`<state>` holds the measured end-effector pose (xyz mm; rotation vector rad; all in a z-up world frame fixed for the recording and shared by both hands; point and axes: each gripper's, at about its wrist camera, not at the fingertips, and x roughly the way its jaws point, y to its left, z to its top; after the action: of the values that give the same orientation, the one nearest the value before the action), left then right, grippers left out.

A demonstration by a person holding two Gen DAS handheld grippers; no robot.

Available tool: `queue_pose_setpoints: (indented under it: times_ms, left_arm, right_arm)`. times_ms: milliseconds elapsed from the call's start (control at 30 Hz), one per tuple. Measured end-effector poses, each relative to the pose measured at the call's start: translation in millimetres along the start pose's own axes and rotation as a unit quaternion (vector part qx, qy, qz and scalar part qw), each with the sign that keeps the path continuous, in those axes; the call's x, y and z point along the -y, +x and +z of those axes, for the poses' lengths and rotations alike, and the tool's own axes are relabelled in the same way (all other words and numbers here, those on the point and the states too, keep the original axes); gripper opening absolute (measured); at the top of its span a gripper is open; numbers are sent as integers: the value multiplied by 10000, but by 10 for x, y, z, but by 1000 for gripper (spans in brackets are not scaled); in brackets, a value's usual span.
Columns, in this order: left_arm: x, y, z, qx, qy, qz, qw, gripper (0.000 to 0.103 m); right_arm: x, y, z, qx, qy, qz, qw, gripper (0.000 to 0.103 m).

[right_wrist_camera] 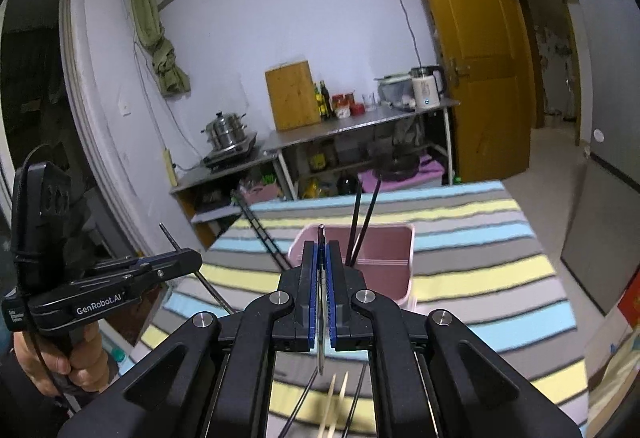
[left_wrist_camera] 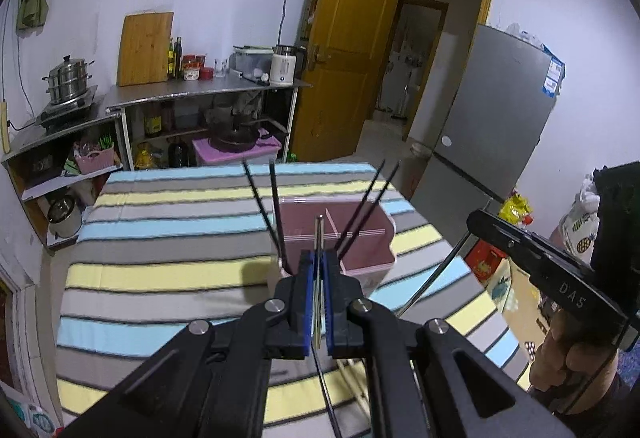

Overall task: Organize utensils
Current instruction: 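Lift both chopsticks into the pink basket and open both grippers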

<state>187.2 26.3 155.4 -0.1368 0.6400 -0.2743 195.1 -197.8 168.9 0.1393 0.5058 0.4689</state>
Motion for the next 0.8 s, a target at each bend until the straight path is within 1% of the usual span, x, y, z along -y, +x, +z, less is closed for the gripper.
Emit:
queue_pose_setpoints:
  times_ms: [167,467,633,800]
  left_arm:
    - [25,4,242,221,-20,-8,9998,5]
    - [59,167,487,357,88,55,9993,5]
    - [15,339,509,338,36,86,9994,5]
    - [-46,526,448,250,-49,88,9996,5]
  right_arm:
    - [14,60,245,244,38,1,9997,4]
    - [12,246,431,433,111,-18,9990,4]
    - [-3,386,451,488,46,-83,9988,4]
    - [27,590,350,371,81,-142,9992,4]
